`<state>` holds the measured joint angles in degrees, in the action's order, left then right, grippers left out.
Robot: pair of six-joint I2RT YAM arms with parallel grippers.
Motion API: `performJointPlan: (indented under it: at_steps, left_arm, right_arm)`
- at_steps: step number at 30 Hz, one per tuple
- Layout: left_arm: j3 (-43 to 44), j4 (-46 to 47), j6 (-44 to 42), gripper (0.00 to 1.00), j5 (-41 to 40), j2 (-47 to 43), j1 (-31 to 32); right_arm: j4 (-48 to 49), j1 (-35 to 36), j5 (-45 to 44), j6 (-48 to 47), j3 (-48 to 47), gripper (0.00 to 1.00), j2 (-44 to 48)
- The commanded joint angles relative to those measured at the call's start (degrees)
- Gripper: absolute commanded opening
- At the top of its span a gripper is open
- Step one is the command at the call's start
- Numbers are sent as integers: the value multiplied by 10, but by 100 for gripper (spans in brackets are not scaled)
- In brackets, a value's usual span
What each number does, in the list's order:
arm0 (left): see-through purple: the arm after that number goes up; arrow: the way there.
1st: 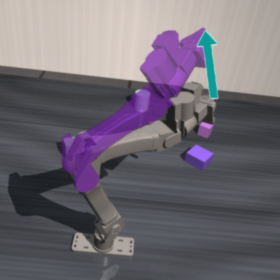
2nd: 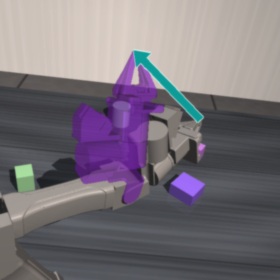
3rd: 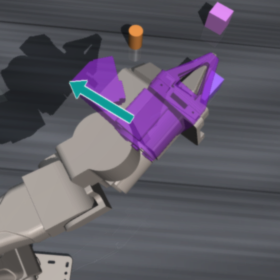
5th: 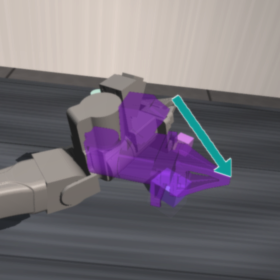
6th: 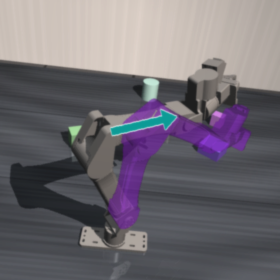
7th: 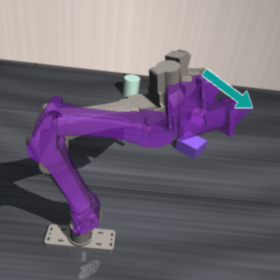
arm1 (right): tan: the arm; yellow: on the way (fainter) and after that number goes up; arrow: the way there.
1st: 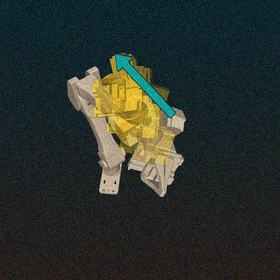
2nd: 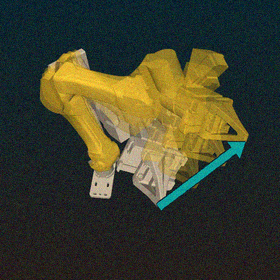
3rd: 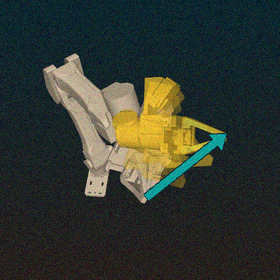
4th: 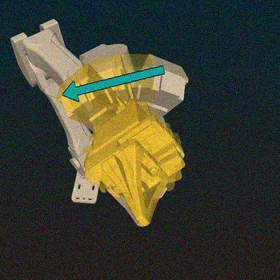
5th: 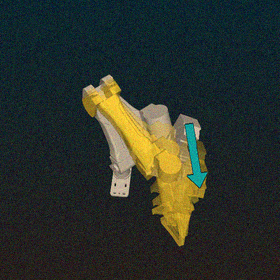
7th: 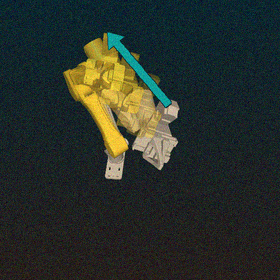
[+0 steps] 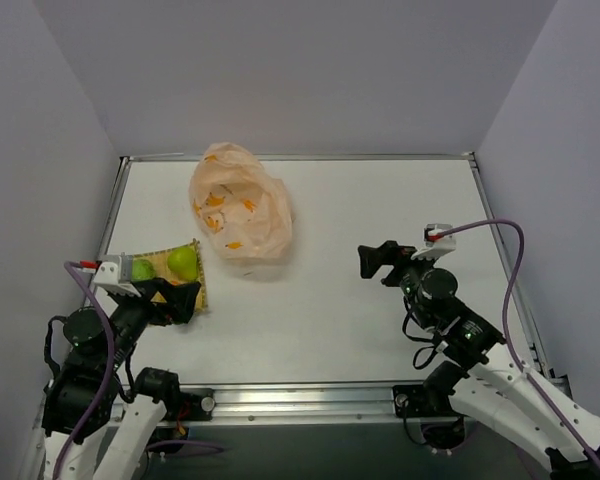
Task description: Take the fake fruits out of the plastic bag
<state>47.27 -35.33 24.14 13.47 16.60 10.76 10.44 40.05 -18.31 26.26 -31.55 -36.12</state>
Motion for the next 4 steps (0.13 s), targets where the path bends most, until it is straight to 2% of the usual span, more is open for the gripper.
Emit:
performJointPlan:
  at_steps: [1, 4]
  left_arm:
    - [4, 0, 11, 94, 9, -8, 0]
    - [19, 11, 9, 94, 10, 8, 0]
  right_arm:
    - [26, -4, -43, 18, 3, 100, -3]
    - [25, -4, -35, 4, -38, 100, -30]
